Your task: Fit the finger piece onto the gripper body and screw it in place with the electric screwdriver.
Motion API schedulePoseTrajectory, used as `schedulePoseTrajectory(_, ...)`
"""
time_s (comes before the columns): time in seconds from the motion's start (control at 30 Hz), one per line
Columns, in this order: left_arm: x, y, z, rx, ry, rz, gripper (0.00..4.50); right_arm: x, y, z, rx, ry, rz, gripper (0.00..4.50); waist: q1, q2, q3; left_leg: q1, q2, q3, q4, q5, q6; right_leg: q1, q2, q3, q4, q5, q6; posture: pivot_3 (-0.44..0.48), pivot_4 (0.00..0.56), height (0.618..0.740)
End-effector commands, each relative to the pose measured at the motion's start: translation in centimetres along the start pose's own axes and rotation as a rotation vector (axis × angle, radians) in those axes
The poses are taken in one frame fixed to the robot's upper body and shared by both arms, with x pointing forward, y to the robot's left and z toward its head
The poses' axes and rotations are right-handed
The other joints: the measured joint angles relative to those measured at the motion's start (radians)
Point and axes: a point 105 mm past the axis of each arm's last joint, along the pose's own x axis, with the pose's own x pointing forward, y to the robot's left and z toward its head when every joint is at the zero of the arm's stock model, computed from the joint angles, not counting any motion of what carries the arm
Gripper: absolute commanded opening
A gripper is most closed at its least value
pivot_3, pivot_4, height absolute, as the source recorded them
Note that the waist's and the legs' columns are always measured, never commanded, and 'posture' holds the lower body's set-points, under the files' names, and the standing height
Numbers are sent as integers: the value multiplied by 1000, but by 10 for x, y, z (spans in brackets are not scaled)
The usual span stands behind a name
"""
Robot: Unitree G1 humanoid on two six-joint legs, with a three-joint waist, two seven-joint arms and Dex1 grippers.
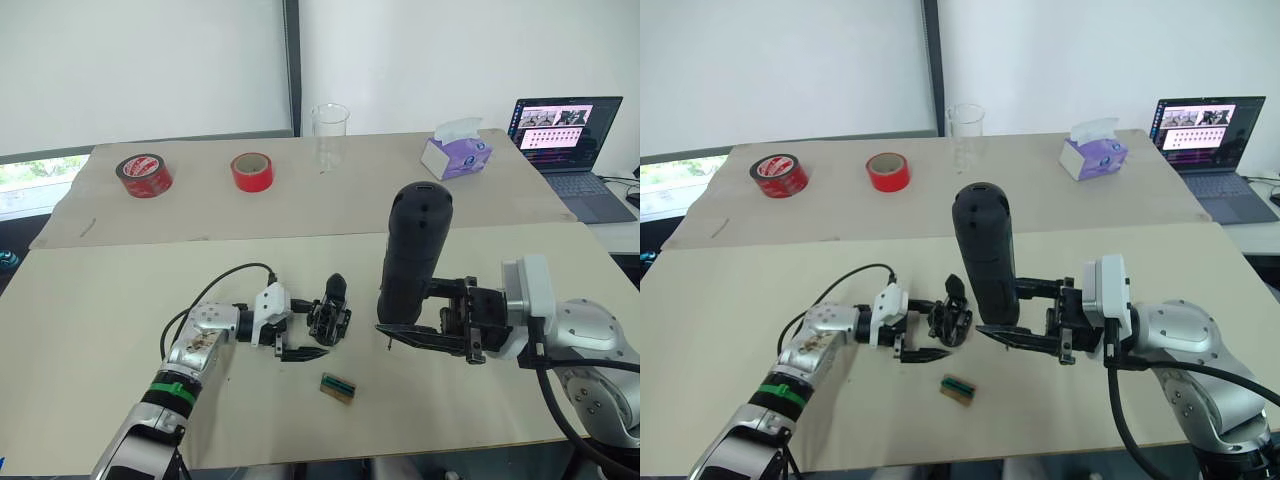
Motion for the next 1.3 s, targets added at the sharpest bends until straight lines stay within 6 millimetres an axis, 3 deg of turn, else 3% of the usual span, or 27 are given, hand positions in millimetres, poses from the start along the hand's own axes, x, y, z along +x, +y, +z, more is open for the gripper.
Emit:
schedulePoseTrajectory(0.03,-10,-2,10,33,-36,47,4437,-1,0,15,-60,-25,3,1916,2,0,0,0,0,0,0,0,0,0,0,0,0,0,0,0,150,740)
schedulePoseTrajectory(0.2,-9,-15,13,12,-66,79,4437,-2,-2,13,-72,-10,-2,1916,5,0,0,0,0,0,0,0,0,1,-1,0,-1,0,0,0,150,740)
schedulePoseTrajectory(0.5,18,-18,13,-14,-62,208,4437,0,-2,13,-74,-9,-2,1916,4,0,0,0,0,0,0,0,0,1,-1,0,-1,0,0,0,150,740)
schedulePoseTrajectory(1.03,30,-26,-13,-65,7,253,4437,1,-5,23,-89,-47,-16,1916,9,0,0,0,0,0,1,0,0,2,-1,0,-1,0,0,0,150,740)
schedulePoseTrajectory(1.13,29,-26,-20,-78,24,261,3663,2,-7,30,-94,-72,-17,1916,9,1,0,1,0,0,1,0,0,2,-1,0,-1,0,0,0,150,740)
schedulePoseTrajectory(1.23,29,-25,-27,-76,39,262,2314,5,-12,41,-99,-102,-26,1916,11,1,-1,1,0,0,1,0,0,2,-1,0,-1,0,0,0,150,740)
schedulePoseTrajectory(1.3,30,-25,-32,-82,44,262,2287,7,-17,51,-105,-123,-26,1916,13,3,-2,1,0,0,1,0,1,3,-2,0,-1,0,0,0,150,740)
